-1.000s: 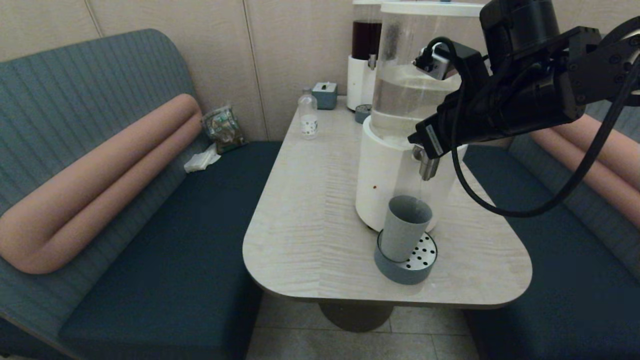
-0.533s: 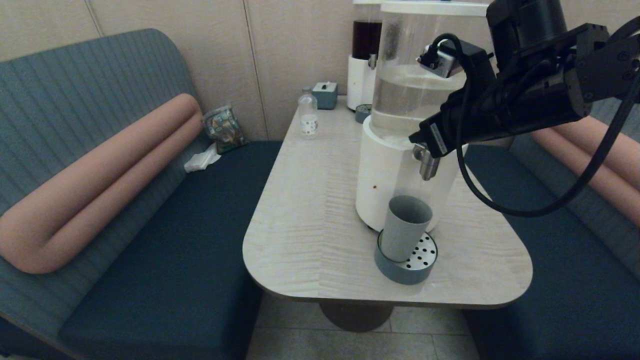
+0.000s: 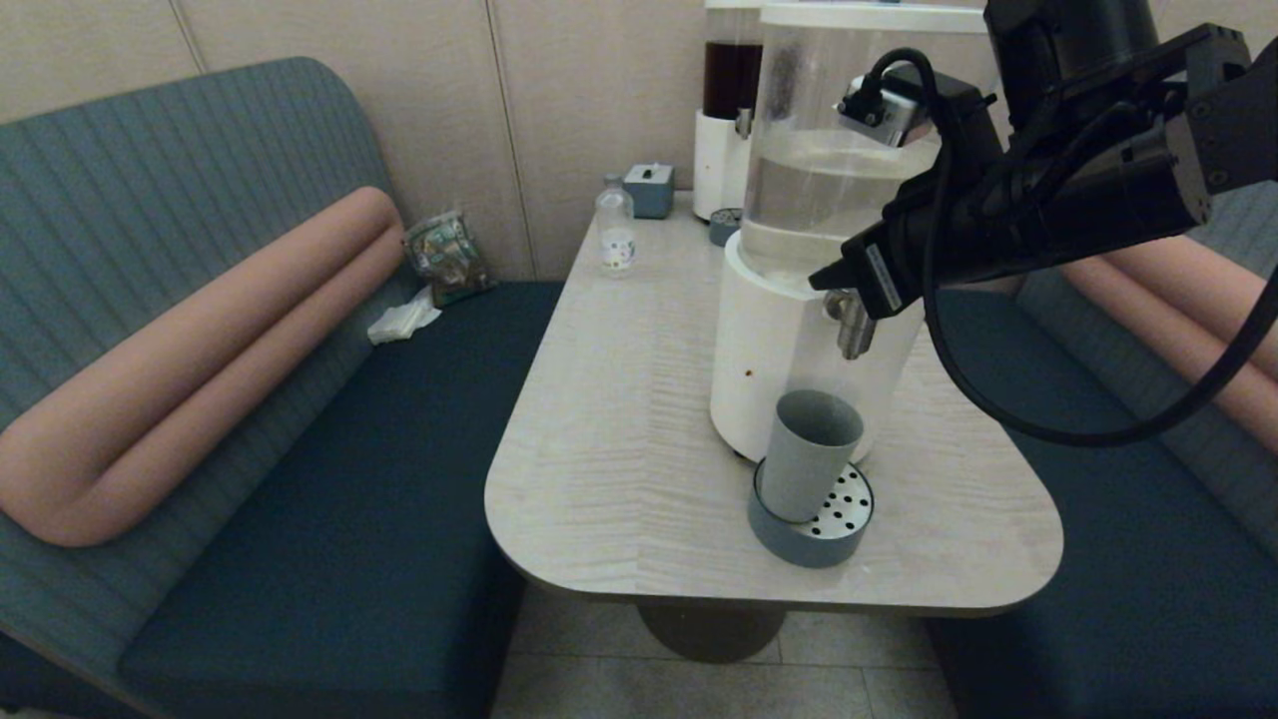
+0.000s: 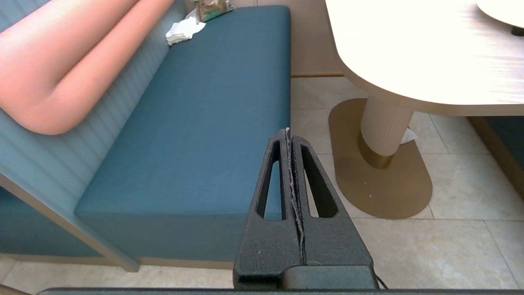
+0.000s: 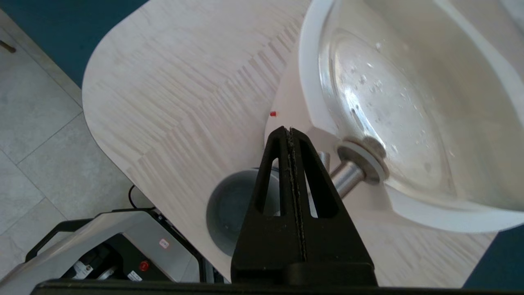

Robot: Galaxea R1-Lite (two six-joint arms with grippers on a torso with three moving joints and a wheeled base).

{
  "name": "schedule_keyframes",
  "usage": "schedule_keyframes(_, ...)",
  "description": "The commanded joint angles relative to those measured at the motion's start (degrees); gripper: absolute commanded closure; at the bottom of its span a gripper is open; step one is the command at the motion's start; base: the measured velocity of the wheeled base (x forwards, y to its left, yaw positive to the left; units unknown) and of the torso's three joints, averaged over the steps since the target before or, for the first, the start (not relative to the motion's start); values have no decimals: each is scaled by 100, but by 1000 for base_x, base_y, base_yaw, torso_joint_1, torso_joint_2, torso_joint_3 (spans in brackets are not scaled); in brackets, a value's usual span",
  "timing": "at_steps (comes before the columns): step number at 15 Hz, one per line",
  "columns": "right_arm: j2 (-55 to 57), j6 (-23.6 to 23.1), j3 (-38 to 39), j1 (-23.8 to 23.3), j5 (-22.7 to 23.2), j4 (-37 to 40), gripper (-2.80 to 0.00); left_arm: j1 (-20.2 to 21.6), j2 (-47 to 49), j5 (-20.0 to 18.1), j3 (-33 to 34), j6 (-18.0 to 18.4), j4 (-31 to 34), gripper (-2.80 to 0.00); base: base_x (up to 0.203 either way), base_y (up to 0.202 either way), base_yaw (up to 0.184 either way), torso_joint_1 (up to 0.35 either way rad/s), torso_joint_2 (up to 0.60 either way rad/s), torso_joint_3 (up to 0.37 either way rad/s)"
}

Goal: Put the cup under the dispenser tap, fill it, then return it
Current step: Turn off the faucet

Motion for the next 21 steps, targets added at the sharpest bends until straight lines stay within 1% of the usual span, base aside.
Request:
schedule_keyframes(1, 29, -4, -2, -5, -11, 22, 0, 4, 9, 1, 0, 3, -2, 0, 0, 0, 0, 0, 0, 0)
schedule_keyframes(12, 188, -12, -2, -58, -55, -31, 0, 4, 9, 1, 0, 3, -2, 0, 0, 0, 0, 0, 0, 0)
schedule_keyframes(19, 215, -47, -11, -84, -592, -66, 0, 4, 9, 1, 0, 3, -2, 0, 0, 0, 0, 0, 0, 0)
schedule_keyframes(21, 215, -126, -11, -86, -718, -92, 0, 4, 9, 1, 0, 3, -2, 0, 0, 0, 0, 0, 0, 0)
